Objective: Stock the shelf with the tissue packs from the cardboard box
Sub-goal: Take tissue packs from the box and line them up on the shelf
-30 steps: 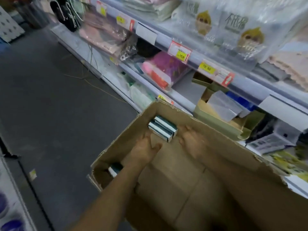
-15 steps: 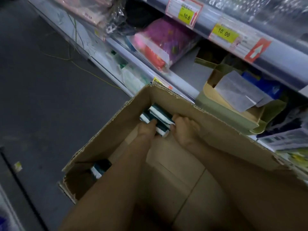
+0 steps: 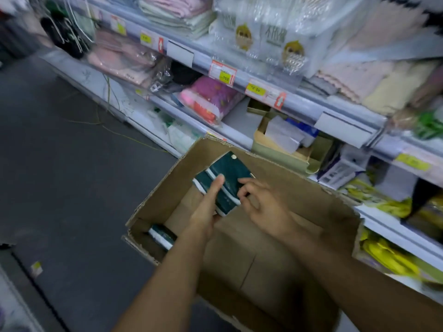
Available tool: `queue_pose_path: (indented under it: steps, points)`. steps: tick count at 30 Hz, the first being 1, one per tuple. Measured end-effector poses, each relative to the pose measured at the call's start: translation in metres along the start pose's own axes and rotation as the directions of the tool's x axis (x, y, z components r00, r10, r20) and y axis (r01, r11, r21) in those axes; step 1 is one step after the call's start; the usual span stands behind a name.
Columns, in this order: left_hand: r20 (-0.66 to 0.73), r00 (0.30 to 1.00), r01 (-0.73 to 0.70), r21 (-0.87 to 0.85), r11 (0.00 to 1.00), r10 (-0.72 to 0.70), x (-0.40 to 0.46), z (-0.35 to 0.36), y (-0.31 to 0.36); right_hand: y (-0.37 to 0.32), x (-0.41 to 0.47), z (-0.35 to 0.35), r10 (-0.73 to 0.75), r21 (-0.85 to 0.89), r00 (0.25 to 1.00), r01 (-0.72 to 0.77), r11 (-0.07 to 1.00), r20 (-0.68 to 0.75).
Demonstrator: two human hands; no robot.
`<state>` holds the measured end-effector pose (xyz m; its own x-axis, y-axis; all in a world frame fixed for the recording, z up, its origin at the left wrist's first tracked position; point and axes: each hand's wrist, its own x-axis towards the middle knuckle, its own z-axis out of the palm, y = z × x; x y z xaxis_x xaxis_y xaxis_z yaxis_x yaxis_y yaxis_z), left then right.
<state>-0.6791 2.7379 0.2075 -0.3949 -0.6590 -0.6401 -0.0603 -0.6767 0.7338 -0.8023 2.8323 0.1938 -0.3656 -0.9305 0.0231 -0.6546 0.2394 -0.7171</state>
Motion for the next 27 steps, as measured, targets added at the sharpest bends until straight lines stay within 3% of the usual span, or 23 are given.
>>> queue_pose_path:
  steps: [3, 6, 9, 12, 15, 17, 21, 27]
  points:
    - [-0.013, 0.992, -0.121, 0.067, 0.990, 0.122, -0.048, -0.001, 0.006, -0.032, -0.042, -0.028, -0.002, 0.071, 0.999, 0.004, 0.997, -0.035]
    - [0.013, 0.990, -0.138, 0.120, 0.983, 0.137, -0.097, -0.002, 0.010, -0.066, -0.083, -0.059, 0.164, 0.325, 0.978, -0.115, 0.939, -0.126]
    - [0.146, 0.982, -0.148, 0.172, 0.974, 0.124, -0.145, 0.005, 0.014, -0.087, -0.116, -0.095, 0.364, 0.389, 0.902, -0.257, 0.885, -0.231]
    - [0.304, 0.946, -0.197, 0.269, 0.943, 0.111, -0.186, 0.021, 0.017, -0.099, -0.147, -0.135, 0.454, 0.491, 0.876, -0.327, 0.808, -0.164]
    - [0.422, 0.902, -0.254, 0.341, 0.905, 0.095, -0.223, 0.047, 0.019, -0.110, -0.184, -0.173, 0.438, 0.638, 0.898, -0.311, 0.704, -0.046]
    - [0.480, 0.873, -0.281, 0.361, 0.889, 0.081, -0.247, 0.068, 0.017, -0.115, -0.213, -0.202, 0.448, 0.672, 0.893, -0.306, 0.675, -0.044]
    - [0.549, 0.833, -0.304, 0.365, 0.880, 0.060, -0.293, 0.117, 0.006, -0.112, -0.282, -0.265, 0.524, 0.740, 0.844, -0.282, 0.610, -0.111]
    - [0.650, 0.760, -0.356, 0.374, 0.856, 0.032, -0.362, 0.221, -0.031, -0.071, -0.401, -0.350, 0.642, 0.840, 0.711, -0.137, 0.525, -0.286]
